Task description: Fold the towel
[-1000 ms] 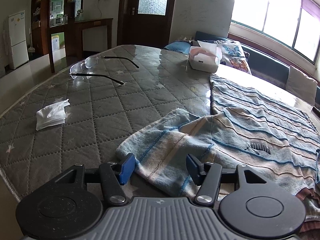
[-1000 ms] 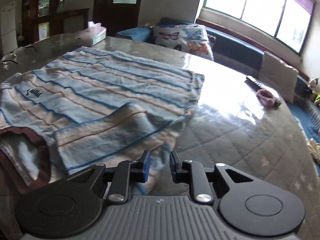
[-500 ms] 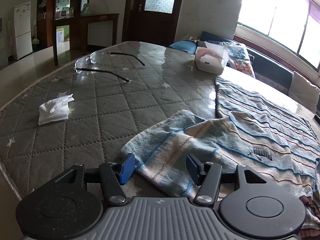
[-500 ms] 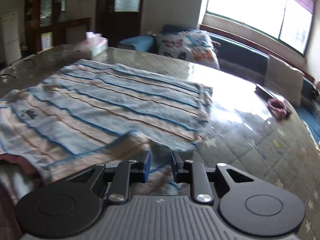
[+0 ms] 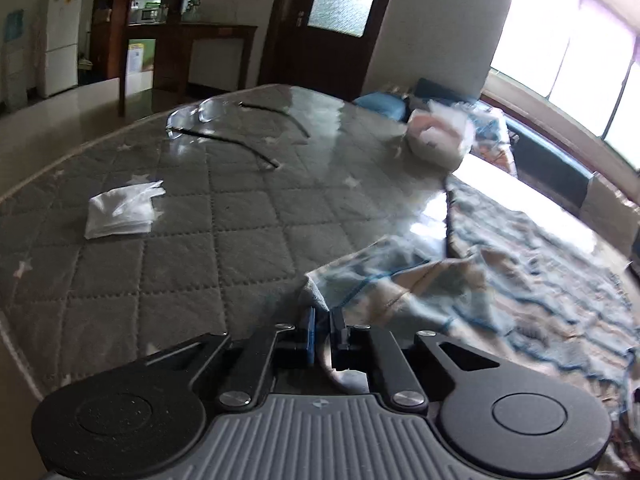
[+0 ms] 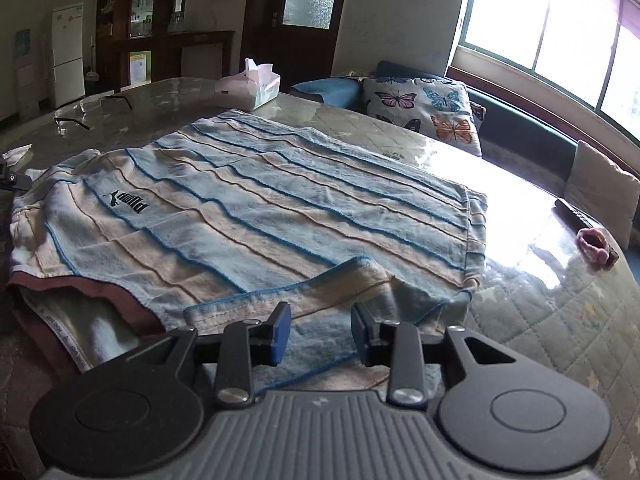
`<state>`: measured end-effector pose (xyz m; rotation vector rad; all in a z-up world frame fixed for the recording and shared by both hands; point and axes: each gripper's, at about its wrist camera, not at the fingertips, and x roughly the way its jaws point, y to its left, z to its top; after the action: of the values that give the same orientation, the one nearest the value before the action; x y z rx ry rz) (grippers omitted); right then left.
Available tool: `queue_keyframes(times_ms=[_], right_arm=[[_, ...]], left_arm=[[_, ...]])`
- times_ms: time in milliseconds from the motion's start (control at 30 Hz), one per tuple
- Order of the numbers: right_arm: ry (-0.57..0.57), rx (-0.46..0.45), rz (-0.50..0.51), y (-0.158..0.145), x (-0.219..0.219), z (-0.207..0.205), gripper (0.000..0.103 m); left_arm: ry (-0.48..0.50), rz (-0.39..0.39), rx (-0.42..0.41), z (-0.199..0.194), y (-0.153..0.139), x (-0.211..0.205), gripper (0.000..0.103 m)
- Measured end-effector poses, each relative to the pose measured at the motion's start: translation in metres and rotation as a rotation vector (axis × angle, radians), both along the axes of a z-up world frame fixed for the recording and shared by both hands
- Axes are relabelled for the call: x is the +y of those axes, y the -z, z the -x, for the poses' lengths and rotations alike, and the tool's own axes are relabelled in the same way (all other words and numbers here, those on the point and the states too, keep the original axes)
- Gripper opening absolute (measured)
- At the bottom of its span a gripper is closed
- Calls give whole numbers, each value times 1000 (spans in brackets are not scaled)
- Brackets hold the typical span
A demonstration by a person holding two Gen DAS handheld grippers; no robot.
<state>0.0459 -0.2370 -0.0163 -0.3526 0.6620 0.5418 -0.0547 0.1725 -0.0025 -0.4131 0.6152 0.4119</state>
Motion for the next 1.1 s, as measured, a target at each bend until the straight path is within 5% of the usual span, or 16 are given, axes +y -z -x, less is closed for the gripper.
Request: queue_keyframes(times_ms=[300,667,867,1100], right_arm=[[11,-6,-1,-4,-3,7,34],[18,6,-10,-2,-6,10,34],[15,5,-24,-5,-8,10,34],[9,27,-36,0,-6,11,34]], left_arm=[[338,12,-206,4,-34,-46,4],[663,62,-84,-14,-16,-95,7],[656,0,-136,-16,-33,-81,8],[580,-71,-7,-51,-4,-68,8]])
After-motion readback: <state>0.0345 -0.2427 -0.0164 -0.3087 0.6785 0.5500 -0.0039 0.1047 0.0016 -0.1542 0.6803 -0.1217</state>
